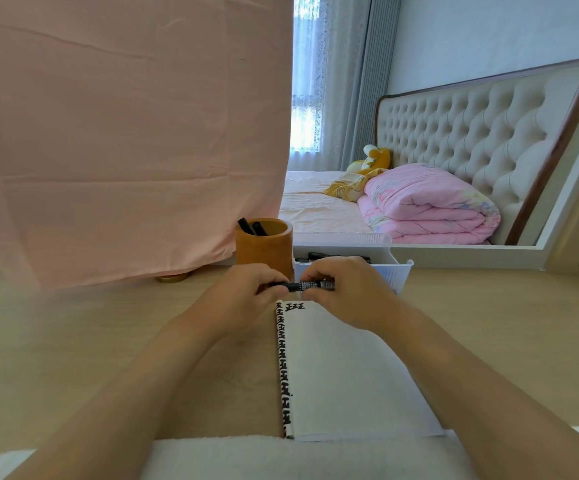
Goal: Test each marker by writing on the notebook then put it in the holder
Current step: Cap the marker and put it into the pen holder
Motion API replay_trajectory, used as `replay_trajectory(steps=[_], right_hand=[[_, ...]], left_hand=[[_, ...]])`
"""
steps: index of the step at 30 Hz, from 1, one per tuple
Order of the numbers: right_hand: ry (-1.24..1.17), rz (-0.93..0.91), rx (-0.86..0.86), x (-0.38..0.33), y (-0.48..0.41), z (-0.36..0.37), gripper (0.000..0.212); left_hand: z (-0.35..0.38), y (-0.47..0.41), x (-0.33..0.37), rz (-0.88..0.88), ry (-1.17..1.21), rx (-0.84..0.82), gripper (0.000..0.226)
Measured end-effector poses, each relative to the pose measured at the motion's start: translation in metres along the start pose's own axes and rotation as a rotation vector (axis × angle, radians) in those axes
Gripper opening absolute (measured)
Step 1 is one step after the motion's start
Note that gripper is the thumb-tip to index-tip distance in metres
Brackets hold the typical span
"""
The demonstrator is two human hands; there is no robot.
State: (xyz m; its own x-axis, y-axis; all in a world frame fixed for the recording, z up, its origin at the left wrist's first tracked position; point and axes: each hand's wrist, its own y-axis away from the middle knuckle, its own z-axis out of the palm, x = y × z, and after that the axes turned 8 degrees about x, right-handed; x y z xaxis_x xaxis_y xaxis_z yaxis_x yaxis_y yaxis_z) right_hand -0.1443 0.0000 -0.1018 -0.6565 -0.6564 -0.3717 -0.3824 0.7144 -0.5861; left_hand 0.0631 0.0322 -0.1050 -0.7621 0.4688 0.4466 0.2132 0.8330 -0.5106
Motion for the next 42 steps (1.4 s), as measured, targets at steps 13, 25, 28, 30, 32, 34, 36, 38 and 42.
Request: replay_trajectory(steps=[13, 25, 28, 30, 32, 34, 36, 38, 42], right_hand=[[-0.149, 0.097, -0.161, -0.014, 0.001, 0.002, 0.017], [-0.124, 0.259, 0.037, -0.02, -0.015, -0.001, 0.011], [-0.165, 0.281, 0.153, -0.032, -0.037, -0.006, 0.009], [-0.15, 0.227, 0.222, -0.042, -0.057, -0.01, 0.007], [-0.138, 0.189, 0.273, -0.051, -0.081, -0.013, 0.009], [-0.117, 0.169, 0.285, -0.056, -0.104, -0.011, 0.012], [-0.077, 0.144, 0.254, -0.057, -0.122, -0.004, 0.017], [-0.007, 0.117, 0.188, -0.053, -0.135, 0.008, 0.021], [0.106, 0.119, -0.007, -0.043, -0.146, 0.025, 0.025]], left_hand=[[-0.004, -0.005, 0.001, 0.135, -0.05, 0.088, 0.017], [0.012, 0.008, -0.038, -0.145, -0.022, 0.101, 0.038], [0.016, 0.011, -0.043, -0.098, -0.082, 0.035, 0.03], [0.022, 0.012, -0.045, -0.076, -0.119, -0.013, 0.027], [0.026, 0.013, -0.048, -0.074, -0.127, -0.029, 0.027], [0.029, 0.013, -0.05, -0.083, -0.123, -0.027, 0.028], [0.03, 0.013, -0.052, -0.08, -0.127, -0.017, 0.028], [0.031, 0.012, -0.053, -0.082, -0.129, -0.005, 0.028], [0.032, 0.012, -0.053, -0.097, -0.123, 0.002, 0.028]])
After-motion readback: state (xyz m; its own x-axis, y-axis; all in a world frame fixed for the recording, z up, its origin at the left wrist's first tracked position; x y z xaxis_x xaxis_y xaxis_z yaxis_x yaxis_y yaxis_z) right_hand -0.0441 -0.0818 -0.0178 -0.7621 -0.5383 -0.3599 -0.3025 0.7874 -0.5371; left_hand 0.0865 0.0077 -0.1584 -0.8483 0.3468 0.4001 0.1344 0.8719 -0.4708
